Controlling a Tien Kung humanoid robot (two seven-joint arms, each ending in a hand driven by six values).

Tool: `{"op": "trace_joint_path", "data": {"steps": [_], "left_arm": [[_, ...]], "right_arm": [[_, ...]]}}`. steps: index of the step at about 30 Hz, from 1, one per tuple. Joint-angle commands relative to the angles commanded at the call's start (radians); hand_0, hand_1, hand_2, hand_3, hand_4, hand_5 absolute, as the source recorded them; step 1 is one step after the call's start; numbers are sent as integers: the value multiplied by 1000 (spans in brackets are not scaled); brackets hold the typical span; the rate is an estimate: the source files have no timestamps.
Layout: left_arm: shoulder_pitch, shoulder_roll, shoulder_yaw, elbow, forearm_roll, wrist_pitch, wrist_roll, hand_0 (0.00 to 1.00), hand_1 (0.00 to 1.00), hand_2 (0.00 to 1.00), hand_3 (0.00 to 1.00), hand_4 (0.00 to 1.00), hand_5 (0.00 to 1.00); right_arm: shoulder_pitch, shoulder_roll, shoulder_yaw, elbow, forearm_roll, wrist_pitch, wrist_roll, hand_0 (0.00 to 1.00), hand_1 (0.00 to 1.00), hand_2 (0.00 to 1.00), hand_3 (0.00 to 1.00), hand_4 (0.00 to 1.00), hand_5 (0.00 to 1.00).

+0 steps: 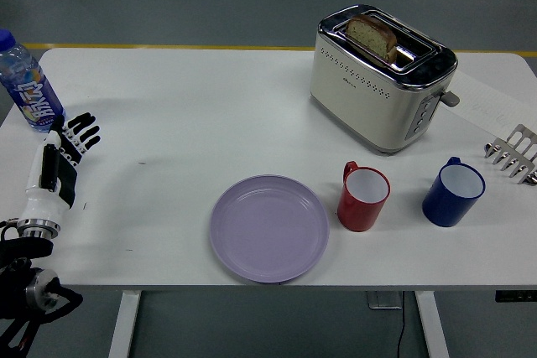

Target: Push plate across desktop

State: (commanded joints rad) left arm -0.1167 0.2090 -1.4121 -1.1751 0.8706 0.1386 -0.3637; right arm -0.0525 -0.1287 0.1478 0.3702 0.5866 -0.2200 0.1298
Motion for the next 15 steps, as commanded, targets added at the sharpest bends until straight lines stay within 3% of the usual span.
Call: {"op": "trace_joint_path", "data": {"steps": [15], "left_arm": [[19,43,-153,96,-15,-5,-38,766,780,787,690,596,998]], "right_arm": [[4,6,-16,-4,14,2,-2,591,589,734,650,443,441]]}}
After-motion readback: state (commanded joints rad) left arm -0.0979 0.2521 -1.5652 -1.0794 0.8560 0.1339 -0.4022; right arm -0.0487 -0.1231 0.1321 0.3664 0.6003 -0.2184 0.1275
